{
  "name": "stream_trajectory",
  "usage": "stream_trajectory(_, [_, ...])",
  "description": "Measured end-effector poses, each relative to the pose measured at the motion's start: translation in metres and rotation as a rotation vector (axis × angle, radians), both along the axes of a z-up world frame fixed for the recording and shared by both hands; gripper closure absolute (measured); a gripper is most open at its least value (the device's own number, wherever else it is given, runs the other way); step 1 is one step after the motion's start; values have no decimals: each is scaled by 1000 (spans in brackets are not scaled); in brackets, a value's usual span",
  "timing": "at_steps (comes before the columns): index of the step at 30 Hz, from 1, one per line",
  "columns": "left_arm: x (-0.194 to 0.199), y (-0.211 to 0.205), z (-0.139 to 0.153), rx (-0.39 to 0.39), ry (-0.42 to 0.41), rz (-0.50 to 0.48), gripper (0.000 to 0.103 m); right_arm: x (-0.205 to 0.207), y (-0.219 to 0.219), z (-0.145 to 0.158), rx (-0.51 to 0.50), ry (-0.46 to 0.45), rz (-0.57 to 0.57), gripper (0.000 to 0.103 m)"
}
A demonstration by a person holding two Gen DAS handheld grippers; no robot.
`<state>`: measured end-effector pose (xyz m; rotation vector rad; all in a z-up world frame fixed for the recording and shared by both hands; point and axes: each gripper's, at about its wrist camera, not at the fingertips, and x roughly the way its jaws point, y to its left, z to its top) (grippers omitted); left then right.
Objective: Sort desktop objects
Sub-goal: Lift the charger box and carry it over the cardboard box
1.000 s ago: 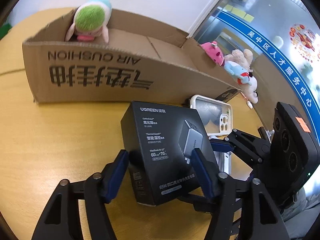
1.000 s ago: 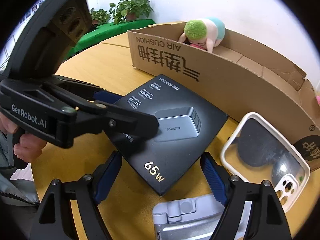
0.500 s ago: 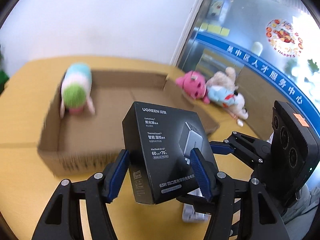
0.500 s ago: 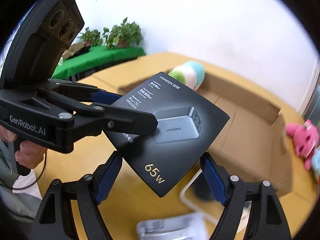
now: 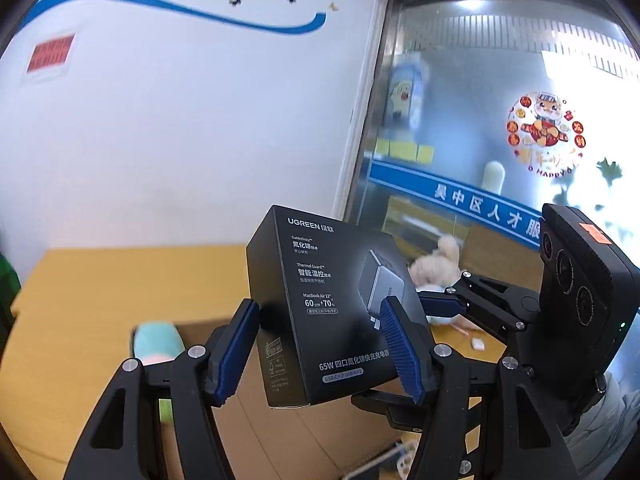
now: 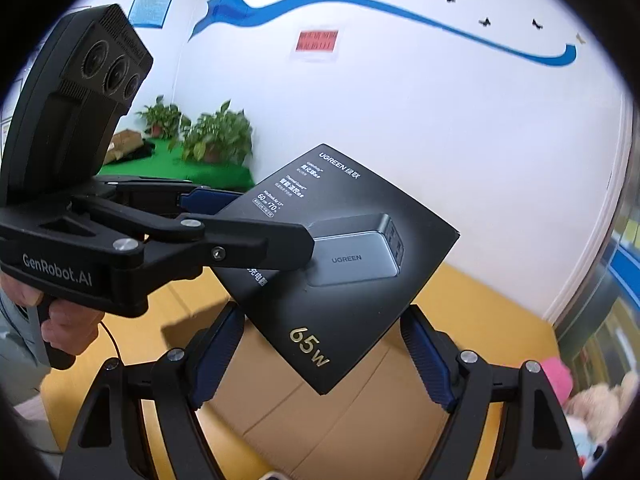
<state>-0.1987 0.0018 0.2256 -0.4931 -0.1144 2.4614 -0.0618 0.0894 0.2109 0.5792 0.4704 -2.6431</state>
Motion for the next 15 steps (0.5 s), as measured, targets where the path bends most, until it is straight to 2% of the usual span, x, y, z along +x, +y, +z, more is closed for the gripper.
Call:
stream_trajectory(4, [-8,-2,36,-7,78,28,43,-12,-4,29,23,59,9,23])
stream_trajectory(7, [-16,-6,51,5,93,43,43,-19,-6,43,2,67,20,23])
stream_trajectory(11, [-27,-9,61,2,104,65,43,-33,-10,51,7,78,35,23])
stream_trajectory(15, [-45,-9,57,7,89,77,43,-50,-10,47,14,71,42,23])
